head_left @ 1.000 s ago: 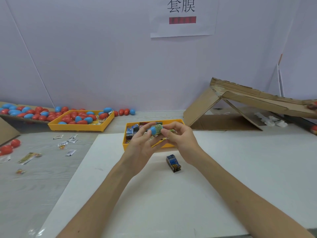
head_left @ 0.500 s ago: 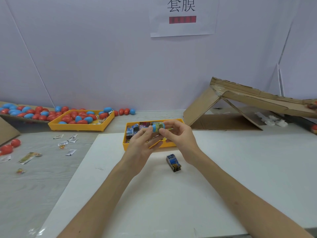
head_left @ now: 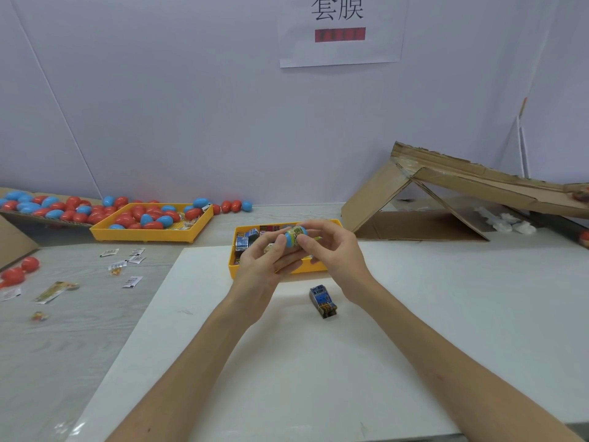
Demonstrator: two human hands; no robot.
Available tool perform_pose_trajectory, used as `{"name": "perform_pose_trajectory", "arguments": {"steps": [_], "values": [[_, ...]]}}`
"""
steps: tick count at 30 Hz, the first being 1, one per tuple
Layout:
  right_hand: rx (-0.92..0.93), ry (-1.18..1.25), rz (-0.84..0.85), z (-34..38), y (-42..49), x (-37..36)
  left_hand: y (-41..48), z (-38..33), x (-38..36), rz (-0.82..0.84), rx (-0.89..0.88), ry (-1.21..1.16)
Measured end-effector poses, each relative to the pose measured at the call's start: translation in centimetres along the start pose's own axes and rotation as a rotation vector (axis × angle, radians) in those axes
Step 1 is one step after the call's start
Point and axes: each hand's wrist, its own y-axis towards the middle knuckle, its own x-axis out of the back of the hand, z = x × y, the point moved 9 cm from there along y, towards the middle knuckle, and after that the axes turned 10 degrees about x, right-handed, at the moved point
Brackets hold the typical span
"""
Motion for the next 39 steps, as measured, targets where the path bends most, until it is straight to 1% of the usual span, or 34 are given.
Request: {"name": "perform_pose_trajectory", "arguments": {"steps": [18, 21, 26, 32, 39], "values": [[-0.015, 0.036, 0.01, -0.23, 0.03, 0.02, 0.13, -0.11, 0.46, -0.033, -0.041, -0.018], [-0.009, 0.064, 0.038, -0.13, -0.03, -0.23, 0.17, -0.11, 0.57, -0.036, -0.035, -0.039], [-0.008, 0.072, 0.022, -0.3, 0.0, -0.03, 0.19, 0.06, 0.53, -0.039, -0.014, -0.03], [-0.024, 0.157, 0.029, -0.58, 0.09, -0.01, 0.09, 0.03, 0.42, -0.039, 0.001, -0.022], [-0.015, 0.15, 0.007, -0.68, 0.13, 0.23, 0.0, 0.04, 0.22, -0.016, 0.007, -0.026]]}}
